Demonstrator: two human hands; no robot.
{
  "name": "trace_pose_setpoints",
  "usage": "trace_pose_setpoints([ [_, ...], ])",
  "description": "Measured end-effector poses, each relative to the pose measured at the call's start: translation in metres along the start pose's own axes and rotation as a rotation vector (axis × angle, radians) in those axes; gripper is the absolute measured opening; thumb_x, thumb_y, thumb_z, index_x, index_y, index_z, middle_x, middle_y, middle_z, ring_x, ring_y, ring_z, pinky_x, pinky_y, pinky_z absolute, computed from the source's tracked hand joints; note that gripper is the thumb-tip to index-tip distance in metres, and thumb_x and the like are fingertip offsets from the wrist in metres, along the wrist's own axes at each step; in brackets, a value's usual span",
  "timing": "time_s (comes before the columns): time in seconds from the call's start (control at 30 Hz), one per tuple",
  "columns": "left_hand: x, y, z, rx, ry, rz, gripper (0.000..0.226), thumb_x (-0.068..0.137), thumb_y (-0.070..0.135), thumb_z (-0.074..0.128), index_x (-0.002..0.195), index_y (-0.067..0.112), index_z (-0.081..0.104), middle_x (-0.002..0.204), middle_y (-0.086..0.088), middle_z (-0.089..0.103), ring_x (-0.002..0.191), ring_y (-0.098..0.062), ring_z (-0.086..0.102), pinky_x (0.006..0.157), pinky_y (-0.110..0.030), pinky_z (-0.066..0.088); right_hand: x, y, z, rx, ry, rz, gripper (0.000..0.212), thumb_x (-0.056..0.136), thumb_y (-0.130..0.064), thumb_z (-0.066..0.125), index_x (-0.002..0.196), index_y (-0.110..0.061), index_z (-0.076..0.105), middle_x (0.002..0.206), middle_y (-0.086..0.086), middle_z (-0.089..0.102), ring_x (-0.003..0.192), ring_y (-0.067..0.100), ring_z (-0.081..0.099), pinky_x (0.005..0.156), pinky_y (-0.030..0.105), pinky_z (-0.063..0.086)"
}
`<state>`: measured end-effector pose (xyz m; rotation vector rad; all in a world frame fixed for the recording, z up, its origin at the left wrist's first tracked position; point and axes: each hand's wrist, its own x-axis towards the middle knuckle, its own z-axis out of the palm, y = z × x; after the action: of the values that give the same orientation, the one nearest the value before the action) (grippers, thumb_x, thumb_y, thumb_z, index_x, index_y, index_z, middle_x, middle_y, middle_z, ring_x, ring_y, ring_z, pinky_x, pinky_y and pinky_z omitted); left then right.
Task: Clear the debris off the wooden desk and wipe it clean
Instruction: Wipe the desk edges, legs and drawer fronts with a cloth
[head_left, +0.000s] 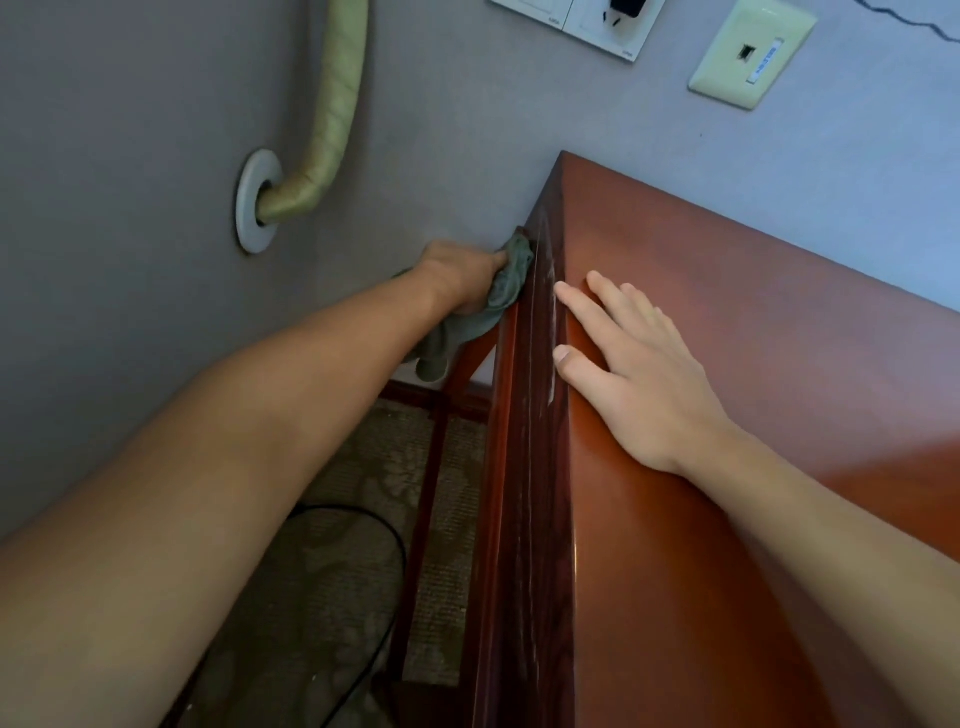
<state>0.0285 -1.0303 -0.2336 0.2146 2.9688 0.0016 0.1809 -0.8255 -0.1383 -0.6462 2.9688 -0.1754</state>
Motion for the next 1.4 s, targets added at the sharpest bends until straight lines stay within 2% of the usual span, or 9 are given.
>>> trace_pose_setpoints([
  [0.27, -0.119, 0.023, 0.047, -0.131, 0.107, 0.083, 0.072, 0.099, 0.044, 0.057, 0.159, 0.038, 0.018, 0.102, -0.004, 0.069, 0.087, -0.029, 0.065, 0.067, -0.037, 0.044, -0.002, -0.003, 0.001, 0.000, 0.040, 0.004, 0.059, 0.108, -0.056, 0.031, 0.164, -0.045, 0.016, 0.174, -0.011, 0.006, 0.161, 0.017, 0.000, 0.131, 0.044, 0.003],
  [0.5, -0.268, 0.055, 0.078, -0.269, 0.156, 0.147, 0.060, 0.098, 0.042, 0.058, 0.150, 0.041, 0.028, 0.104, 0.003, 0.065, 0.088, -0.024, 0.068, 0.065, -0.034, 0.044, -0.006, -0.008, 0.000, 0.013, 0.051, 0.012, 0.058, 0.108, -0.055, 0.032, 0.163, -0.044, 0.020, 0.174, -0.008, 0.011, 0.161, 0.021, 0.005, 0.129, 0.048, 0.009],
  [0.67, -0.358, 0.080, 0.099, -0.533, 0.108, 0.118, 0.066, 0.093, 0.031, 0.063, 0.149, 0.044, 0.031, 0.121, 0.009, 0.065, 0.103, -0.015, 0.066, 0.080, -0.038, 0.058, -0.008, -0.010, 0.000, 0.009, 0.062, 0.011, 0.058, 0.108, -0.056, 0.030, 0.164, -0.043, 0.021, 0.174, -0.007, 0.012, 0.161, 0.022, 0.006, 0.129, 0.049, 0.009],
  [0.8, -0.404, 0.100, 0.098, -1.186, -0.069, 0.057, 0.076, 0.083, 0.028, 0.066, 0.150, 0.050, 0.037, 0.144, 0.022, 0.053, 0.133, 0.003, 0.050, 0.114, -0.032, 0.044, -0.009, -0.009, 0.002, 0.002, 0.074, 0.006, 0.059, 0.108, -0.057, 0.029, 0.164, -0.041, 0.021, 0.174, -0.005, 0.013, 0.161, 0.023, 0.007, 0.130, 0.049, 0.009],
  [0.93, -0.430, 0.121, 0.076, -1.519, -0.029, 0.062, 0.064, 0.093, 0.043, 0.057, 0.152, 0.052, 0.033, 0.147, 0.032, 0.048, 0.137, 0.011, 0.043, 0.115, -0.025, 0.037, -0.009, -0.007, 0.003, 0.009, 0.083, 0.005, 0.059, 0.107, -0.057, 0.030, 0.164, -0.041, 0.023, 0.174, -0.006, 0.014, 0.161, 0.022, 0.008, 0.130, 0.050, 0.011],
  [1.07, -0.411, 0.125, 0.073, -1.368, 0.117, -0.046, 0.038, 0.094, 0.047, 0.045, 0.128, 0.038, 0.056, 0.121, 0.017, 0.064, 0.113, -0.001, 0.062, 0.099, -0.035, 0.052, -0.005, -0.004, 0.004, 0.013, 0.103, -0.001, 0.059, 0.107, -0.058, 0.032, 0.163, -0.041, 0.026, 0.173, -0.005, 0.018, 0.160, 0.023, 0.011, 0.129, 0.050, 0.013],
  [1.17, -0.393, 0.120, 0.080, -1.250, 0.091, -0.156, 0.043, 0.086, 0.053, 0.035, 0.112, 0.027, 0.058, 0.108, 0.009, 0.060, 0.098, -0.006, 0.061, 0.092, -0.047, 0.053, -0.004, -0.003, 0.005, 0.030, 0.115, -0.002, 0.059, 0.106, -0.058, 0.034, 0.162, -0.041, 0.029, 0.172, -0.005, 0.021, 0.160, 0.022, 0.013, 0.128, 0.051, 0.015],
  [1.3, -0.402, 0.120, 0.063, -1.243, 0.035, -0.054, 0.045, 0.086, 0.060, 0.025, 0.110, 0.031, 0.050, 0.107, 0.015, 0.047, 0.098, -0.003, 0.055, 0.091, -0.037, 0.049, -0.003, 0.000, 0.004, 0.036, 0.125, -0.011, 0.061, 0.104, -0.060, 0.035, 0.161, -0.041, 0.031, 0.171, -0.005, 0.024, 0.159, 0.022, 0.016, 0.127, 0.053, 0.019],
  [1.4, -0.403, 0.124, 0.055, -1.199, 0.139, -0.061, 0.046, 0.092, 0.068, 0.016, 0.102, 0.036, 0.048, 0.103, 0.015, 0.049, 0.097, -0.002, 0.056, 0.088, -0.036, 0.048, -0.002, -0.001, 0.005, 0.031, 0.126, -0.010, 0.060, 0.104, -0.058, 0.036, 0.161, -0.040, 0.031, 0.171, -0.006, 0.024, 0.159, 0.021, 0.016, 0.127, 0.052, 0.020],
])
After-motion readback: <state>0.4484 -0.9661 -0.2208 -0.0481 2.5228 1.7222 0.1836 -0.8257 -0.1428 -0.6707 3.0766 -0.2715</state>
